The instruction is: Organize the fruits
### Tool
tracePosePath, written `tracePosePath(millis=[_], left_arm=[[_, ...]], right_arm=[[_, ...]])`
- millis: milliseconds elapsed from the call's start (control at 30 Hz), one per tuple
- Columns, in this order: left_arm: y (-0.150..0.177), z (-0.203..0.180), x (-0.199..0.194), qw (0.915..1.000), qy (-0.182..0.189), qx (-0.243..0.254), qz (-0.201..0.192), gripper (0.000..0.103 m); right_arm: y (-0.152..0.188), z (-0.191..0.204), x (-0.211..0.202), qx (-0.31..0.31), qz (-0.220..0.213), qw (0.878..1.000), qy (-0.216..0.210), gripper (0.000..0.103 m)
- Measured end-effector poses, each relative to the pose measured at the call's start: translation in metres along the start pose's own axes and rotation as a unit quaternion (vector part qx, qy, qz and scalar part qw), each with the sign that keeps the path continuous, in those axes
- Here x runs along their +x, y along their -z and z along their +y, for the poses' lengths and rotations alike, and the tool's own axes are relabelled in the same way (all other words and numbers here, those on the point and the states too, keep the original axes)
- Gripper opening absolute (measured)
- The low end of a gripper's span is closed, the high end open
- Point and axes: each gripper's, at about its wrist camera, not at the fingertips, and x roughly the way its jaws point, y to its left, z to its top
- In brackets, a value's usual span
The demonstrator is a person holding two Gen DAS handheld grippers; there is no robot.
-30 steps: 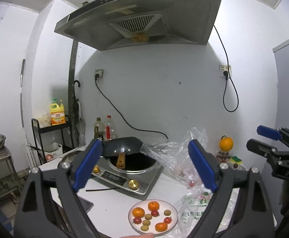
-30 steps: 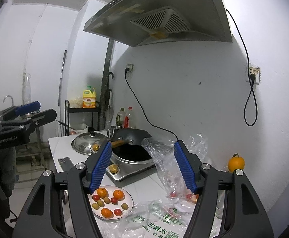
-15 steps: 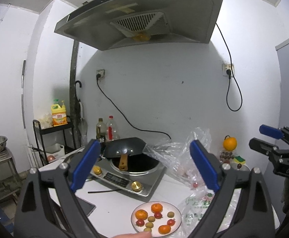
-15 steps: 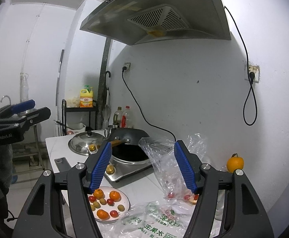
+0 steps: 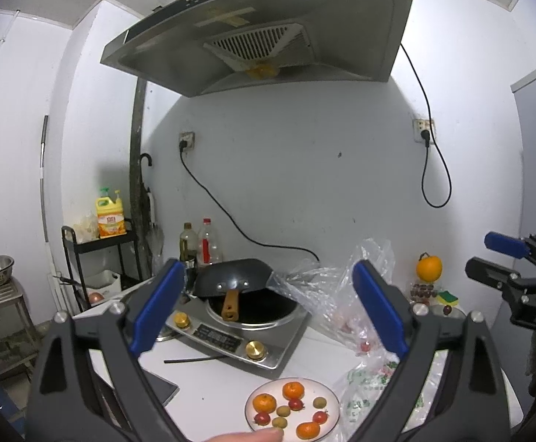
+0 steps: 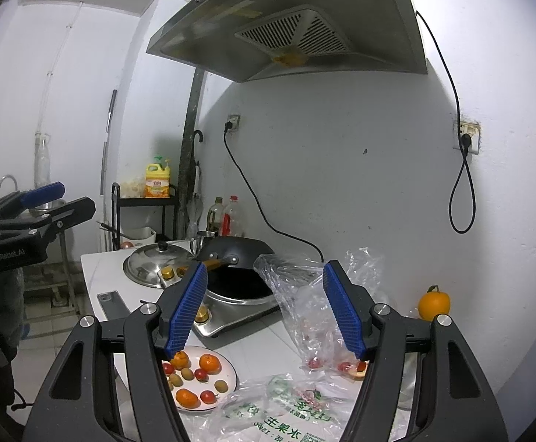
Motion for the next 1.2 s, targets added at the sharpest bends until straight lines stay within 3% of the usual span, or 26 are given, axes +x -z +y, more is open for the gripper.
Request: tracePosePath(millis=[1200], left_arm=[[-0.001, -0.009, 0.018, 0.9999, 0.000, 0.010, 0.005, 0.094]], right_arm=[[-0.002, -0.016, -0.001, 0.003, -0.010, 1.000, 0.013, 0.070]])
